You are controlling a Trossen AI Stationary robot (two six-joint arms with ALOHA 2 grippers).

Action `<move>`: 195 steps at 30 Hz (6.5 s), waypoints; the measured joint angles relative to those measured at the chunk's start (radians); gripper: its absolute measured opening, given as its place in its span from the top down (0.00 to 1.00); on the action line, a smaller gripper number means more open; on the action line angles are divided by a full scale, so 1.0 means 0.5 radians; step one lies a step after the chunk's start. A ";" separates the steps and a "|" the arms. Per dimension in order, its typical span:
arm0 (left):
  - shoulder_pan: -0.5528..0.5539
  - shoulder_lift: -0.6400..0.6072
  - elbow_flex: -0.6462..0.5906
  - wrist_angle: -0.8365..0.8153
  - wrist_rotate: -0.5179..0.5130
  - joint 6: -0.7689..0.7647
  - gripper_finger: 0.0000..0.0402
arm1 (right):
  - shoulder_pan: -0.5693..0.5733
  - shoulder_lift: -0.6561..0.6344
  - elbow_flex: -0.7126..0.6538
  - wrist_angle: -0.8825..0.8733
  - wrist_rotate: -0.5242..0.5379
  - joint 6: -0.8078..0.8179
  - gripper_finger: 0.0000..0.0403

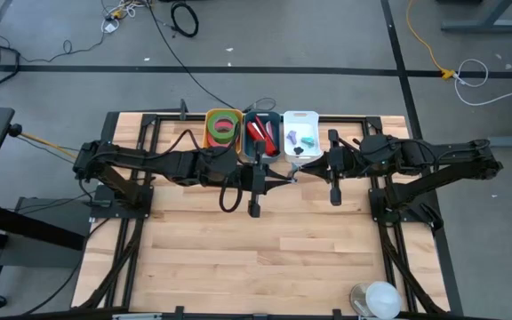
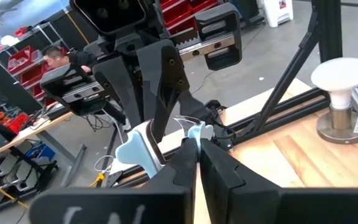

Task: Pick and place Stapler, Stapler remover, tape
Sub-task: Put the light blue staple remover into the white bin, then return to Home Position

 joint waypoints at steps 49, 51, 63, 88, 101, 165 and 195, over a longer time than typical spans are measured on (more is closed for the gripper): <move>-0.010 -0.240 0.000 -0.009 -0.272 -0.412 0.56 | -1.088 0.278 0.000 -0.391 -0.094 -0.013 0.99; -0.010 -0.240 0.000 -0.010 -0.277 -0.412 0.56 | -1.166 0.355 0.000 -0.390 -0.145 -0.051 0.99; -0.010 -0.239 0.000 -0.011 -0.279 -0.412 0.56 | -1.479 0.866 0.000 -0.382 -0.237 0.041 0.99; -0.010 -0.238 0.000 -0.011 -0.279 -0.410 0.56 | -1.718 1.046 0.000 -0.422 -0.130 0.318 0.99; -0.010 -0.237 0.000 -0.011 -0.279 -0.410 0.56 | -1.718 1.046 0.000 -0.526 -0.152 0.338 0.74; 0.249 -0.703 0.000 -0.620 -0.143 -0.656 0.97 | -0.936 -0.391 0.000 -0.291 -0.744 -0.048 1.00; 0.249 -0.701 0.000 -0.619 -0.143 -0.658 0.97 | -0.574 -0.332 0.000 0.105 -0.340 -0.101 1.00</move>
